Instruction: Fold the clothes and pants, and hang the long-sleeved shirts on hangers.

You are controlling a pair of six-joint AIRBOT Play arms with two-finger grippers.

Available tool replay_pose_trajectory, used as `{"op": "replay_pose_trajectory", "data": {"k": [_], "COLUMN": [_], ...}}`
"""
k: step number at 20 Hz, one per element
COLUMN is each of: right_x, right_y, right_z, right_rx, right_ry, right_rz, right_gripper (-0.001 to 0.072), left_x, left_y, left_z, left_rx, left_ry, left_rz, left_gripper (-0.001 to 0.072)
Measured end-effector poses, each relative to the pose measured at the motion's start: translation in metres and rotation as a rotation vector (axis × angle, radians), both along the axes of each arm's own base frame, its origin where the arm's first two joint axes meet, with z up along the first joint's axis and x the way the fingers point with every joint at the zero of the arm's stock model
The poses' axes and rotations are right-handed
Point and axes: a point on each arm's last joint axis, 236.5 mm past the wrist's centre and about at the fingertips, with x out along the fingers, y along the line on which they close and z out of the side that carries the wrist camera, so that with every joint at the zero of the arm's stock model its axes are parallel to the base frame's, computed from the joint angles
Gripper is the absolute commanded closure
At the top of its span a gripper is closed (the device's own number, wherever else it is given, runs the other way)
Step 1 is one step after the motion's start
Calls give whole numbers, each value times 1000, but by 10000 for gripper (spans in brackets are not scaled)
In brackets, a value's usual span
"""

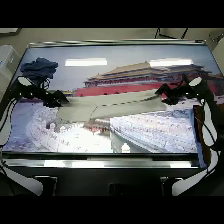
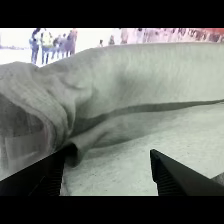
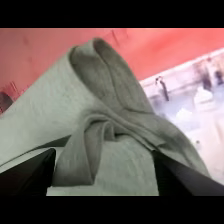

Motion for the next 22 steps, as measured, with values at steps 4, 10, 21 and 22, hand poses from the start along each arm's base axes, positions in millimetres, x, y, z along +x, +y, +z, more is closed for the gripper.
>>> {"op": "replay_pose_trajectory", "data": {"k": [4, 10, 21, 22], "right_x": [-5, -1, -16, -20], "right_y": [-27, -20, 46, 52], "right_z": [-1, -19, 7, 25], "right_rx": [-59, 10, 102, 110], "right_ry": [-3, 7, -17, -35], "right_rz": [28, 26, 222, 248], "right_gripper": [-1, 16, 673, 673], "left_x": [3, 10, 11, 9], "left_y": [5, -12, -78, -96], "left_z": [26, 73, 106, 106], "left_rx": [-15, -115, -262, -265], "left_ry": [-43, -138, -202, -212], "left_rz": [0, -2, -83, -118], "left_gripper": [120, 121, 617, 660]}}
